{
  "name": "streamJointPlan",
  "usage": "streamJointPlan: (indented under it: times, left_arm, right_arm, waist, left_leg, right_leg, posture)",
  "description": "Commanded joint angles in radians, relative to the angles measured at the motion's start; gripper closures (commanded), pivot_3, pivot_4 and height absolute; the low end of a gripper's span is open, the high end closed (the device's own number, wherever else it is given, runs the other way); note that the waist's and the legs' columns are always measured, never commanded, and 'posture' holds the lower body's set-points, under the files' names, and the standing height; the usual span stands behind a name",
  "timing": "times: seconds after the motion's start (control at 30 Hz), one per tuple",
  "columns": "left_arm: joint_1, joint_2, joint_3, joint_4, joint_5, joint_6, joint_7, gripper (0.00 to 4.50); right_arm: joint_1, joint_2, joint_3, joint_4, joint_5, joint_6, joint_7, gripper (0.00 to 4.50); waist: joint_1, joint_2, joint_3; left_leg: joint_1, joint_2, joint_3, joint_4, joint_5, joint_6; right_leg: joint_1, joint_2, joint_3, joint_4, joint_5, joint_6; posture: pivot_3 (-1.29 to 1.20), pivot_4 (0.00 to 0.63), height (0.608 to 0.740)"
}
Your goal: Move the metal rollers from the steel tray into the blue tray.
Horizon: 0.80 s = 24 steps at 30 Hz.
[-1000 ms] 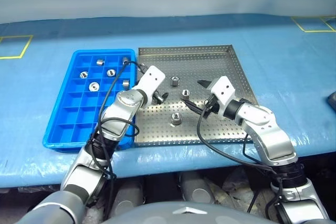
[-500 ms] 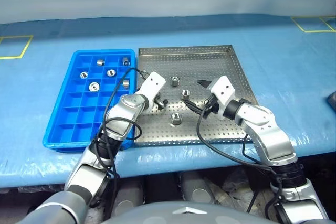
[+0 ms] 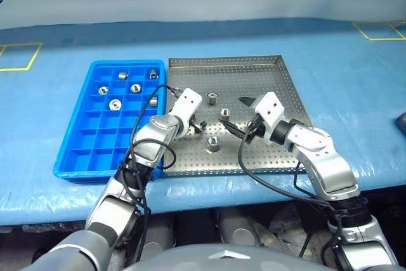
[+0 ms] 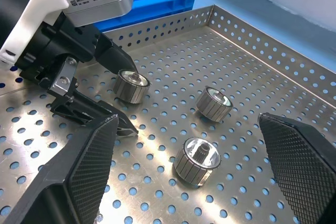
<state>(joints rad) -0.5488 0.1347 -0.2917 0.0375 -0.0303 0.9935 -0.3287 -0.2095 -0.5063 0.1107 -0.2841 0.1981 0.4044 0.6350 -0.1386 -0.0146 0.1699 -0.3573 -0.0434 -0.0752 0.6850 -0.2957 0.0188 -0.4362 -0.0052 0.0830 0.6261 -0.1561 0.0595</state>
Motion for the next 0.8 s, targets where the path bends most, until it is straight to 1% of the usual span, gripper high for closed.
streamJointPlan:
  times: [0.03,0.13,0.17,0.5,0.7,0.8]
  left_arm:
    - [-0.007,-0.017,-0.003,0.024,-0.010,0.000,-0.009,0.93]
    - [-0.013,-0.020,-0.002,0.027,-0.009,0.002,-0.013,1.97]
    - [-0.015,-0.019,-0.005,0.029,-0.007,0.000,-0.016,2.23]
    - [-0.010,-0.012,-0.005,0.010,-0.002,-0.016,-0.016,2.23]
    - [0.000,-0.001,-0.006,-0.035,0.006,-0.036,-0.006,2.23]
    - [0.006,-0.005,0.014,-0.080,0.005,-0.059,0.009,2.23]
  right_arm:
    - [-0.003,-0.005,-0.015,-0.046,0.000,-0.005,-0.003,0.00]
    - [0.000,-0.004,-0.016,-0.049,0.001,-0.004,-0.006,0.00]
    - [0.000,-0.003,-0.016,-0.050,0.000,-0.004,-0.007,0.00]
    - [-0.001,-0.003,-0.015,-0.048,0.000,-0.007,-0.007,0.00]
    - [-0.006,-0.003,-0.012,-0.043,0.000,-0.009,-0.002,0.00]
    - [-0.008,-0.003,-0.011,-0.041,0.000,-0.010,0.000,0.00]
  waist:
    - [0.000,0.000,0.000]
    - [-0.001,0.000,0.000]
    - [-0.001,0.000,0.000]
    - [0.004,0.000,0.000]
    - [0.004,0.000,0.000]
    - [0.004,0.000,0.000]
  left_leg:
    - [0.000,0.000,0.000,0.000,0.000,0.000]
    - [0.000,0.000,0.000,0.000,0.000,0.000]
    - [0.000,0.000,0.000,0.000,0.000,0.000]
    - [0.000,0.000,-0.001,0.000,-0.001,0.001]
    - [0.000,0.000,0.000,0.000,-0.001,0.001]
    - [-0.001,0.000,0.000,0.000,-0.001,0.001]
  right_leg:
    - [0.000,0.000,0.000,0.000,0.000,0.000]
    - [0.001,0.000,0.000,-0.001,0.000,0.000]
    - [0.001,0.000,0.000,-0.001,0.000,0.000]
    - [0.001,-0.001,-0.001,-0.002,0.000,0.000]
    - [0.001,-0.001,0.000,-0.002,0.000,0.000]
    - [0.000,0.000,0.000,-0.001,0.000,0.000]
  posture:
    - [-0.20,0.150,0.740]
    - [-0.20,0.150,0.740]
    - [-0.20,0.150,0.740]
    - [-0.19,0.150,0.740]
    - [-0.19,0.150,0.740]
    - [-0.19,0.150,0.740]
